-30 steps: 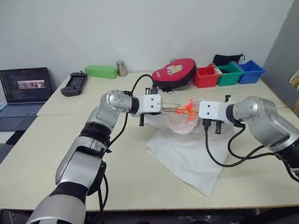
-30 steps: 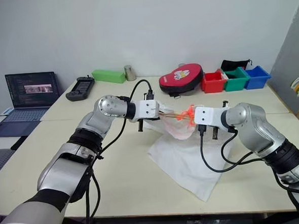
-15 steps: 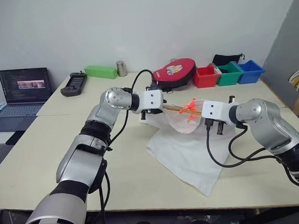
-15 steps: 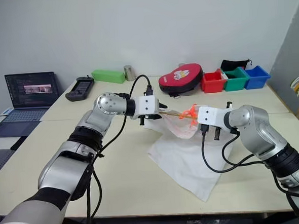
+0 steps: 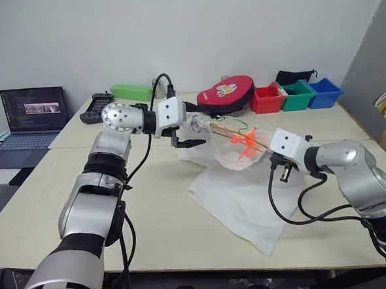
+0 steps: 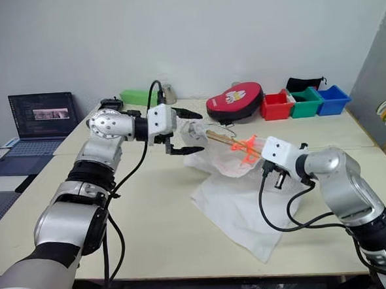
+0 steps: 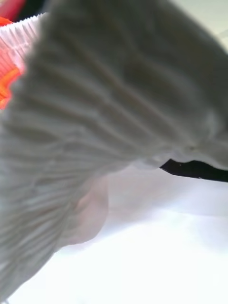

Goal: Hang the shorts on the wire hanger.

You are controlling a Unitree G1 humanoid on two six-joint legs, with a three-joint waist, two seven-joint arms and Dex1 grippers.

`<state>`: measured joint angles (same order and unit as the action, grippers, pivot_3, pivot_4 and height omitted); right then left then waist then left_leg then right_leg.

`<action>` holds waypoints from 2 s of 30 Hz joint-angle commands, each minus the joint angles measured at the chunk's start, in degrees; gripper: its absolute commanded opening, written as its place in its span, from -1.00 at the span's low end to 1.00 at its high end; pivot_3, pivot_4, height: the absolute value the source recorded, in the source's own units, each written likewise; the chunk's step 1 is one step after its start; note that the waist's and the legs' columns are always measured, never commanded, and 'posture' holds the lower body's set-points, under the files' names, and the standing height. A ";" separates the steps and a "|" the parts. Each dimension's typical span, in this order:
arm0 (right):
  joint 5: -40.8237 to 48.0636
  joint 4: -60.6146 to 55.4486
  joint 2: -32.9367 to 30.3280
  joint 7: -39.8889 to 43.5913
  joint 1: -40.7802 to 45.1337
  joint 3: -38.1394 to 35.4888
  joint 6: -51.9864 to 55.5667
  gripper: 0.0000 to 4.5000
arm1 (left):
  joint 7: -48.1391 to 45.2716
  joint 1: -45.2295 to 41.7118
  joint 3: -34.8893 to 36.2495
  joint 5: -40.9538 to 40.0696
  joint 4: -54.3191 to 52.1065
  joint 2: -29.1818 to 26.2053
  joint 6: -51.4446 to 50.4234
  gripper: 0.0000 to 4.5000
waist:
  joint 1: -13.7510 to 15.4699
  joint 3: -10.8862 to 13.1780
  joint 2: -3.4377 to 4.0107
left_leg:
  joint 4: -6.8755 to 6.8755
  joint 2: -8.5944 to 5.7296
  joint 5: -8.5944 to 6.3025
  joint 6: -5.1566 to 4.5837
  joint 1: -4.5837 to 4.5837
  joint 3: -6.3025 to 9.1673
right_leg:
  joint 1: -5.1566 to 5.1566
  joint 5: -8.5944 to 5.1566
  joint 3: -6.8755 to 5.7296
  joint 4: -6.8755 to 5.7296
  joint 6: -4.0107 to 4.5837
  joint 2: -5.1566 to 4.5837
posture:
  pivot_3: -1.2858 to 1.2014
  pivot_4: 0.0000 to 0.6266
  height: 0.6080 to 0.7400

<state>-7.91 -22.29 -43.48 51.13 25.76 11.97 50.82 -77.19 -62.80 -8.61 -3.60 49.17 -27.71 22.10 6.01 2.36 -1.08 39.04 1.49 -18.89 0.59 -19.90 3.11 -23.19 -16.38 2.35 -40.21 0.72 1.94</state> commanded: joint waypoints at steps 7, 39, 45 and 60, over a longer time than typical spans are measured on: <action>5.85 -6.43 8.43 -9.92 -5.56 -13.88 10.92 -1.00 | -0.94 -2.00 6.47 -9.70 -10.80 -1.62 -20.97 0.99 | -1.61 -0.02 -0.01 | 0.00 0.02 0.00 0.00 0.03 0.07 | 0.00 0.00 0.05 -0.13 -0.01 0.02 | 0.12 -1.00 1.00; 4.69 -32.79 26.47 -32.19 -23.16 -47.81 41.68 -1.00 | 14.66 7.79 -0.63 -14.84 -31.04 26.75 -31.46 0.99 | -9.56 -0.17 0.27 | -0.04 0.02 0.11 0.06 0.12 -0.07 | 0.08 -0.25 0.52 -0.50 -0.30 0.07 | -0.07 -1.00 1.00; 3.20 -29.81 25.71 -34.18 -22.11 -53.72 41.68 -1.00 | 17.60 4.91 -0.67 -14.90 -28.42 32.72 -29.90 0.99 | -11.14 -0.26 0.41 | -0.04 0.00 0.10 0.06 0.14 -0.19 | 0.09 -0.27 0.65 -0.49 -0.34 0.07 | -0.08 -1.00 1.00; 0.56 -4.36 10.99 -42.27 -2.13 -61.91 34.44 -1.00 | 27.33 -2.31 -3.19 -13.44 -18.84 44.35 -21.08 0.99 | -12.60 -0.48 0.93 | -0.30 -0.19 0.08 0.02 0.34 -0.42 | 0.08 -0.32 1.40 -0.27 -0.43 0.18 | -0.08 -1.00 1.00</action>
<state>-7.71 -26.99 -30.36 9.72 20.93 -48.47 87.86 -50.99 -61.64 -12.03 -15.74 30.40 8.55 -0.60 -6.59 1.88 -0.16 38.74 1.30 -18.81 0.61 -19.56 2.68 -23.12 -16.70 3.77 -40.46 0.30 2.12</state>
